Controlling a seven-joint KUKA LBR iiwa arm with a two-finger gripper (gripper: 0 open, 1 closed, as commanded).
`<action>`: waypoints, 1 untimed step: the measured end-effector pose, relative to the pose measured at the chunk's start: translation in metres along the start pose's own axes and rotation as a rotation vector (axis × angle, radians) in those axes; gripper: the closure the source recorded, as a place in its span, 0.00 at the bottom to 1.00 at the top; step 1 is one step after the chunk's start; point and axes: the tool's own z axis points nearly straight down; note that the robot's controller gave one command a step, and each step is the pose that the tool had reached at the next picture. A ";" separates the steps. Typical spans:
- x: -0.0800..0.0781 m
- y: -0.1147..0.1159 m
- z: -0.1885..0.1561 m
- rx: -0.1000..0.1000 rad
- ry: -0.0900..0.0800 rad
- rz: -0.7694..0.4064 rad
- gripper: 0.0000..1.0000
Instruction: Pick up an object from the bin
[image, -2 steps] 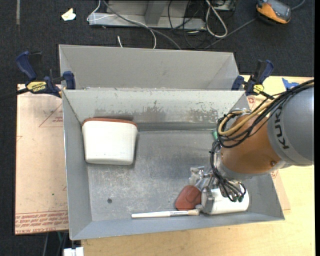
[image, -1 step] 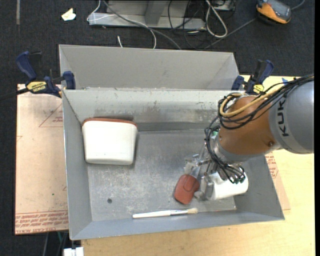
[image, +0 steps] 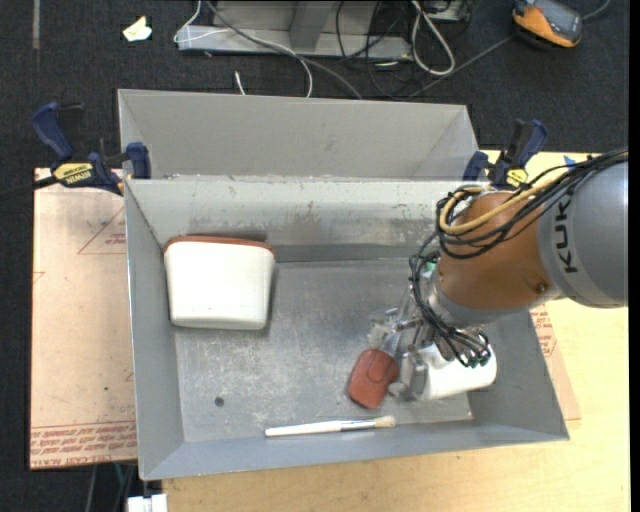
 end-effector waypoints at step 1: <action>0.013 0.009 -0.002 0.025 -0.002 -0.006 1.00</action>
Offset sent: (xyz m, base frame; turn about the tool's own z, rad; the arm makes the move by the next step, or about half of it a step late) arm -0.0212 -0.0180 -0.0010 -0.7019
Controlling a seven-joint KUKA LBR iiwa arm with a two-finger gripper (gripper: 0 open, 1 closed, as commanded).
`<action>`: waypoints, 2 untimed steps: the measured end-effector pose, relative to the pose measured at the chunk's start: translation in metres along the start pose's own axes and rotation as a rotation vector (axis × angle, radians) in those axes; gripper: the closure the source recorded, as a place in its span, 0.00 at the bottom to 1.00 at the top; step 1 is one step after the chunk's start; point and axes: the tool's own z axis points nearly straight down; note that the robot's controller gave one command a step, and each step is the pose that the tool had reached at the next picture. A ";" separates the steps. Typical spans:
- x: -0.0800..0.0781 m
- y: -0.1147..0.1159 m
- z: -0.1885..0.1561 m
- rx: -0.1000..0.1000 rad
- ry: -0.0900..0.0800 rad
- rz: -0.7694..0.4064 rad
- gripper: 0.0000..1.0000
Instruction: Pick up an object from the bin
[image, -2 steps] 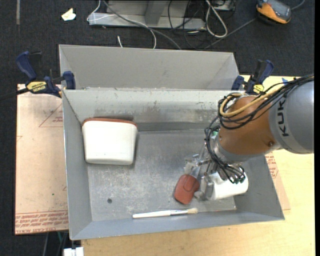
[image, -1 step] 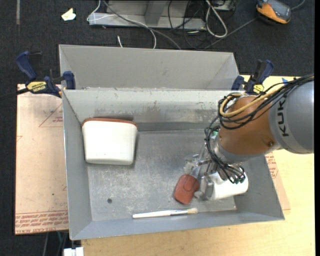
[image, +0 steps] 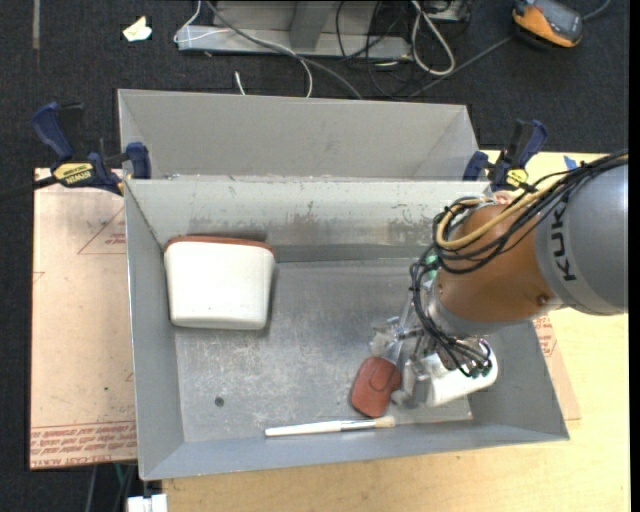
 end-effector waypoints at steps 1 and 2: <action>0.008 -0.018 0.000 -0.002 -0.022 -0.692 1.00; 0.008 -0.018 0.000 -0.002 -0.022 -0.692 1.00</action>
Offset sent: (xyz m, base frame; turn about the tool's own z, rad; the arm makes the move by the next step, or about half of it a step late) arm 0.0000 0.0000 0.0000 0.0000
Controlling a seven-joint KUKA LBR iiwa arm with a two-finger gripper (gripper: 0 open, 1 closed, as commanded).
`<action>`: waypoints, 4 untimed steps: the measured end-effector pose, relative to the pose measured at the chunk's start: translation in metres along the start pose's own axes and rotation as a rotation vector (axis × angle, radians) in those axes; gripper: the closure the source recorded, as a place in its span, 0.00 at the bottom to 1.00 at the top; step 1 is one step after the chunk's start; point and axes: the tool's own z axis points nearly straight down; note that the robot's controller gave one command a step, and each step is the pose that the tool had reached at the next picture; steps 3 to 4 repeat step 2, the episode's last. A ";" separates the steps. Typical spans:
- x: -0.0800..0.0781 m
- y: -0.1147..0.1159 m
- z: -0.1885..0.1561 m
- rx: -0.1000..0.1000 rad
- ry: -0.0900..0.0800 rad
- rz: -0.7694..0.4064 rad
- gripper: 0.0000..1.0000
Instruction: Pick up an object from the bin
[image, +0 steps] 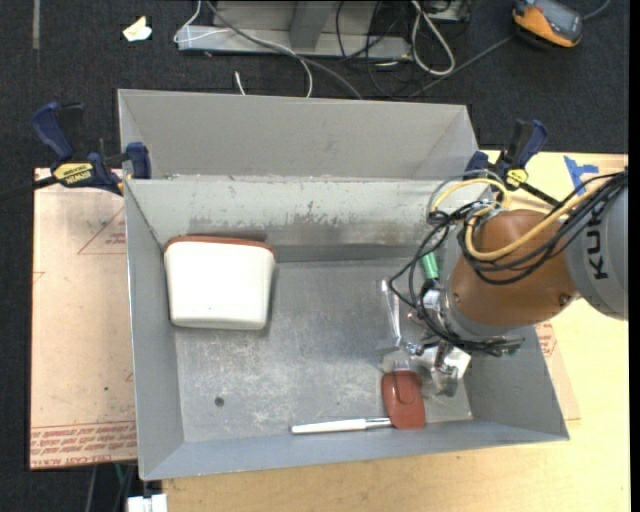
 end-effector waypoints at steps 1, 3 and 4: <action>0.011 0.001 -0.021 -0.001 -0.002 -0.030 1.00; 0.033 0.001 -0.071 0.002 -0.007 0.003 1.00; 0.033 0.001 -0.071 0.002 -0.007 0.003 1.00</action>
Offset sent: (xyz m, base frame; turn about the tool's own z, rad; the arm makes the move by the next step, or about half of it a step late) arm -0.0219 -0.0311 0.0677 -0.0013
